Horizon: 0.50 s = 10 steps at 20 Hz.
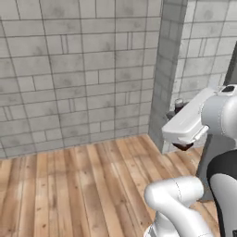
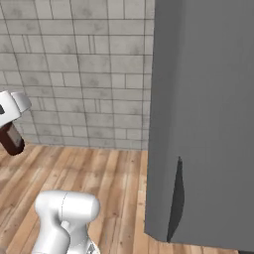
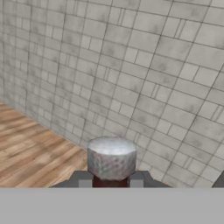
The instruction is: Place the condiment bottle and ketchup from the counter to the top shelf of the fridge. If the existing items in the fridge are on the top shelf, move them to other shelves.
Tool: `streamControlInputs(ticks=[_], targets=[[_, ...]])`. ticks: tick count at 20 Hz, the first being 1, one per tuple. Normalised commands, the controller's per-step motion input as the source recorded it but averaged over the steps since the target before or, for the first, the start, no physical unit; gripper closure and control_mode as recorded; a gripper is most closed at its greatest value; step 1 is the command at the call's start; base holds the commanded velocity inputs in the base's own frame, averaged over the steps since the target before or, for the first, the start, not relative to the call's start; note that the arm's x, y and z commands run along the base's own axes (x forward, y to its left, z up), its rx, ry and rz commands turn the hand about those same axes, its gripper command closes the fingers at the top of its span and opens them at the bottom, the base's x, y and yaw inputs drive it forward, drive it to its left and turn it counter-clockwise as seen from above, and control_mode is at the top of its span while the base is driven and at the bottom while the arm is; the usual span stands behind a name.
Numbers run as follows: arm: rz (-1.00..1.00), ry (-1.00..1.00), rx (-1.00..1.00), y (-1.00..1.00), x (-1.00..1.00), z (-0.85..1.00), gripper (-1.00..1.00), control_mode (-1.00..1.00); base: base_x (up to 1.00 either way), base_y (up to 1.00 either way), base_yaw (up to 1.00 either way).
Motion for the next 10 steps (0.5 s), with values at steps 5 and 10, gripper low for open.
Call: streamControlInputs(ticks=[5,10], targets=[[0.00,0.00,0.00,0.00,0.00,0.00,1.00,1.00,1.00,0.20,0.00],[0.00,0.00,0.00,0.00,0.00,0.00,1.00,1.00,1.00,0.13,0.00]])
